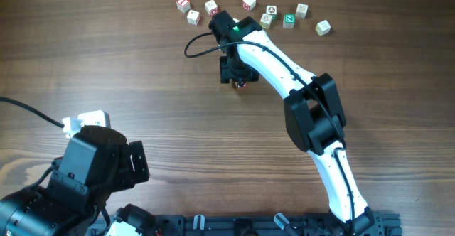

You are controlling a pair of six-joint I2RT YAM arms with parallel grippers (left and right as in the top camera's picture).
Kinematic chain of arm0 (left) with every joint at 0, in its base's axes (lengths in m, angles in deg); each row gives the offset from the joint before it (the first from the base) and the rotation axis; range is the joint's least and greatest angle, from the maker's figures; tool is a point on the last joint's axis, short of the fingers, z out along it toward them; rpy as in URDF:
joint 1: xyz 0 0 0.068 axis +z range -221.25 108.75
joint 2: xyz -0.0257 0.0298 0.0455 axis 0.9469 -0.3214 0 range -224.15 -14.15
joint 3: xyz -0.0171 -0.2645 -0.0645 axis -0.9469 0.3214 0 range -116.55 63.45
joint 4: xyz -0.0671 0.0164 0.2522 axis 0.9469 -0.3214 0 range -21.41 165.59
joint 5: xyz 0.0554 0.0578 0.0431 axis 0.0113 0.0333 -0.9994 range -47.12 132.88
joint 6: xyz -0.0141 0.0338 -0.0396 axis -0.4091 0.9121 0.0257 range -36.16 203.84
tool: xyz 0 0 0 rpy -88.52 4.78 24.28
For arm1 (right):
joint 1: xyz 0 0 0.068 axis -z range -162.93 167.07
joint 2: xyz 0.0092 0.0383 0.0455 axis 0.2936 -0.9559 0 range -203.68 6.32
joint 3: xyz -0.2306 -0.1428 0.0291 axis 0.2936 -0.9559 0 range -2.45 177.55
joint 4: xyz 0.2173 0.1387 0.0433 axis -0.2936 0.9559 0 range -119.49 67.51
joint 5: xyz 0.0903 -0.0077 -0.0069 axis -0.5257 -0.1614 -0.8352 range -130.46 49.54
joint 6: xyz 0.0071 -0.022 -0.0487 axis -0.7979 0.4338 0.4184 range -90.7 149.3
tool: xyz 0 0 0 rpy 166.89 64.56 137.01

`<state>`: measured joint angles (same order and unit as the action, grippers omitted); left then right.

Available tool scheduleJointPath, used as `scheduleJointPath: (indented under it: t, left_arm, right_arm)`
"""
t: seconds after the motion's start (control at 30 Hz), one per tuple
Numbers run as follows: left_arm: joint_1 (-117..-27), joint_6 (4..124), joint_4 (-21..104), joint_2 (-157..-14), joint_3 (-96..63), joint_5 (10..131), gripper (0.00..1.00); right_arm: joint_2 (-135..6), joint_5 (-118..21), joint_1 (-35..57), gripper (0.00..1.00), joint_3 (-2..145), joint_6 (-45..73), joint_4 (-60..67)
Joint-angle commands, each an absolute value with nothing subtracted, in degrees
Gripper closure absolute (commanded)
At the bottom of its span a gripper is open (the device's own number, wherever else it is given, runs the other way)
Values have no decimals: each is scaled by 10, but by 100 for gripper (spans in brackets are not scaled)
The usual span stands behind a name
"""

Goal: Form a tower

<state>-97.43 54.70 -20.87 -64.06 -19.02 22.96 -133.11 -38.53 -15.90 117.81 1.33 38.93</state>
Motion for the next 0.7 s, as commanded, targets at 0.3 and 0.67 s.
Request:
scheduleJointPath:
  t: [0.3, 0.67]
  left_arm:
    - [-971, 556, -209, -639, -191, 220, 0]
    - [-971, 556, -209, -639, -191, 220, 0]
  right_arm:
    - [-1275, -379, -160, 24, 1187, 112, 408]
    - [-1199, -394, -159, 1, 1189, 99, 378]
